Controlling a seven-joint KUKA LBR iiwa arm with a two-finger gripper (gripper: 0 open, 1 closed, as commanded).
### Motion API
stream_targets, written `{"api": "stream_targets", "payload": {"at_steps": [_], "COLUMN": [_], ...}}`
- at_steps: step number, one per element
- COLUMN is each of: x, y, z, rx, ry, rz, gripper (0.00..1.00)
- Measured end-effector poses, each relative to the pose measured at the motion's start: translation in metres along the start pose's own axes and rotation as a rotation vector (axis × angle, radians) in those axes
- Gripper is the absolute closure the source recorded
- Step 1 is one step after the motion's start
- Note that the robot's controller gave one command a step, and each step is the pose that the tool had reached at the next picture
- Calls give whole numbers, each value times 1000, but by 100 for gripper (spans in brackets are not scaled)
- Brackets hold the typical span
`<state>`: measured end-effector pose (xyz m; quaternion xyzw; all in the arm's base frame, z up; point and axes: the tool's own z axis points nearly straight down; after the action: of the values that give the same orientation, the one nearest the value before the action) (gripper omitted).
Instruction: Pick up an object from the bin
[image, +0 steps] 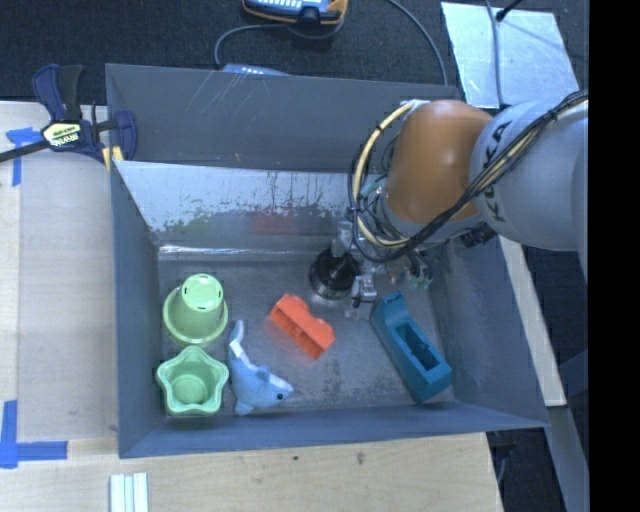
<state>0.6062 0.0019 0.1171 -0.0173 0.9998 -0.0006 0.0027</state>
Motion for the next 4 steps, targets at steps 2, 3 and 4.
{"api": "stream_targets", "payload": {"at_steps": [2, 3, 4], "x": [-3, -3, -3], "y": [15, 15, 3], "z": [41, 41, 2], "rx": [-5, -5, -4], "ry": [0, 0, 3], "rz": [538, 537, 535], "gripper": [100, 100, 100]}}
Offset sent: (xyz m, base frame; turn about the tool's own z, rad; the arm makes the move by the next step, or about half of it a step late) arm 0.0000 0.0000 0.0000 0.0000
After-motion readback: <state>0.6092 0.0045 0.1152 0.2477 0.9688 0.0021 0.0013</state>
